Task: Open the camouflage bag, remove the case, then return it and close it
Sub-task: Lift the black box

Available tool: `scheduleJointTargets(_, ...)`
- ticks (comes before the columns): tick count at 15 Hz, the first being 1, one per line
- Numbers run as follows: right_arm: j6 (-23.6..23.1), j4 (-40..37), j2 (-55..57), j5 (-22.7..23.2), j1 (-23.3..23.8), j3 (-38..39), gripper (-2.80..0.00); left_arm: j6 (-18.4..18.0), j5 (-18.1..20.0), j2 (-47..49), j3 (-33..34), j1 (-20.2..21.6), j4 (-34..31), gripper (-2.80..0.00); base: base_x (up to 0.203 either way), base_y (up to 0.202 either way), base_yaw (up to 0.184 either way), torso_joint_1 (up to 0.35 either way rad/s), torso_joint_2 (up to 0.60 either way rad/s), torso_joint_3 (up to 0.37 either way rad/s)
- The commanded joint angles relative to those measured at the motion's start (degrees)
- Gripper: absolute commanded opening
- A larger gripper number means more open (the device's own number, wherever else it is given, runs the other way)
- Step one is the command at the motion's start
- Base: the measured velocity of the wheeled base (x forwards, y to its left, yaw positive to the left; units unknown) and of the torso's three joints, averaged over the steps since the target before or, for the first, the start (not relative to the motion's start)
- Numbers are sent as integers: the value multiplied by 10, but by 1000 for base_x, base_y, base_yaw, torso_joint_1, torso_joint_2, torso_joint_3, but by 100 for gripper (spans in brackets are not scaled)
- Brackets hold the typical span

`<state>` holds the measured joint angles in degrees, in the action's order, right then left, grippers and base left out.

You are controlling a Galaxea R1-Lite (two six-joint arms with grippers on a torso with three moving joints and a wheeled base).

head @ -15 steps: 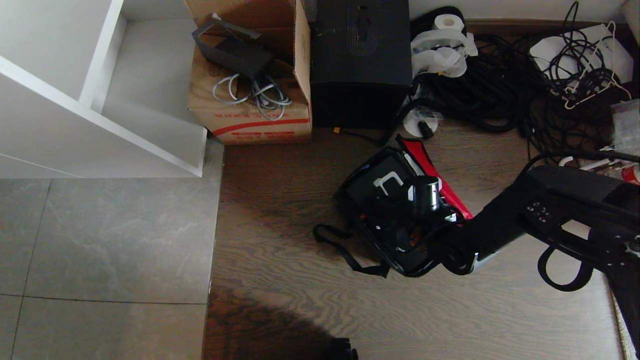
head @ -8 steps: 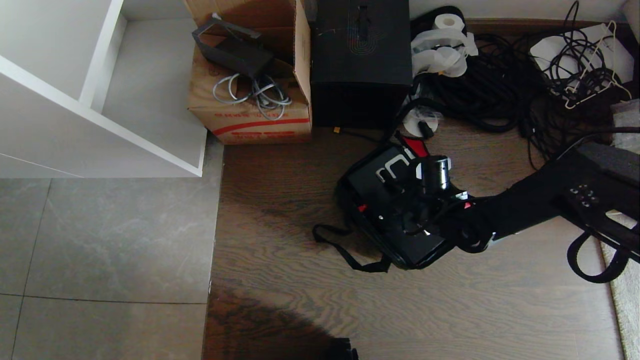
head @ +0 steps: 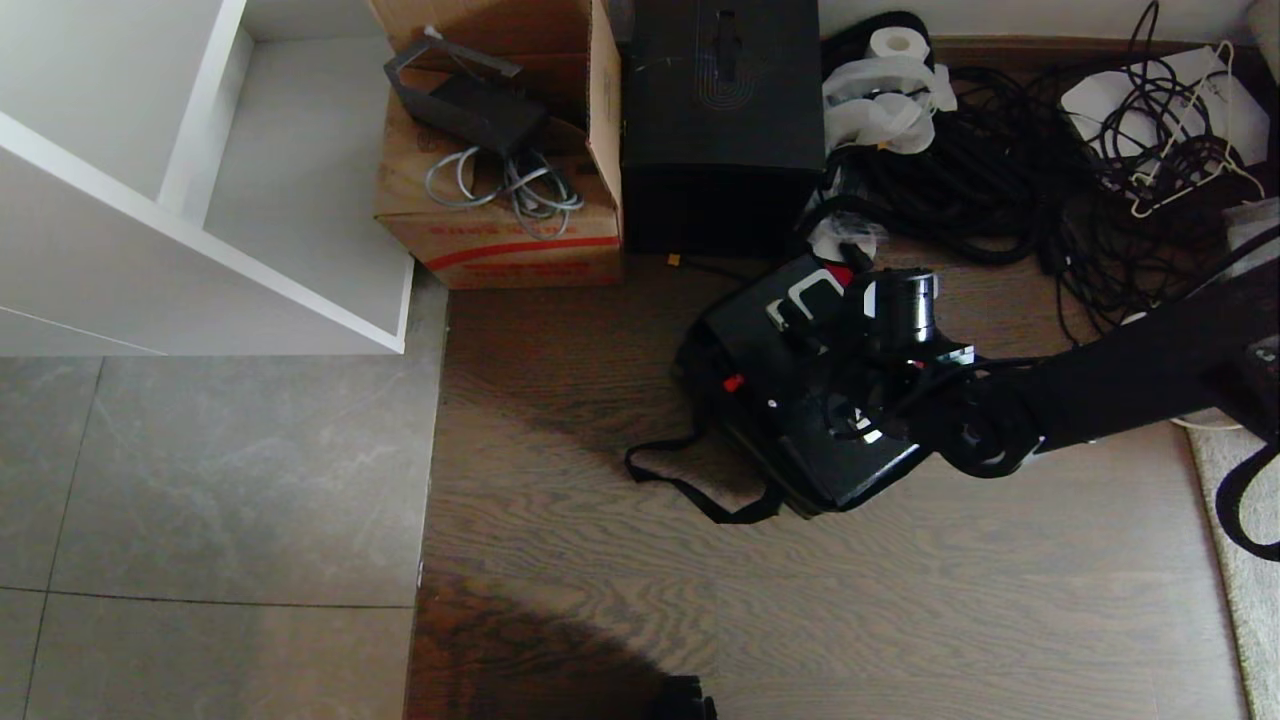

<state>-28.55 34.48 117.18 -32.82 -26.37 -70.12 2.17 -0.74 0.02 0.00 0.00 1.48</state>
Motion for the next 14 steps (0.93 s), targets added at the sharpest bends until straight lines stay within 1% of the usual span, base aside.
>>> scheduleJointTargets(1,-2,6,-23,-2,3,-12,-280,1,0,0,5,0,0,-280,0,0,0,0,0,0)
scheduleJointTargets(4,-3,3,-23,-3,3,-5,-280,0,0,0,5,0,0,-280,0,0,0,0,0,0)
scheduleJointTargets(6,-4,3,-38,-2,3,-31,-280,1,0,0,5,0,0,-280,0,0,0,0,0,0)
scheduleJointTargets(11,0,-29,-52,-1,3,-44,-280,1,0,0,5,0,0,-280,0,0,0,0,0,0)
scheduleJointTargets(14,0,-48,-64,-1,2,-69,-280,0,0,0,5,0,0,-280,0,0,0,0,0,0)
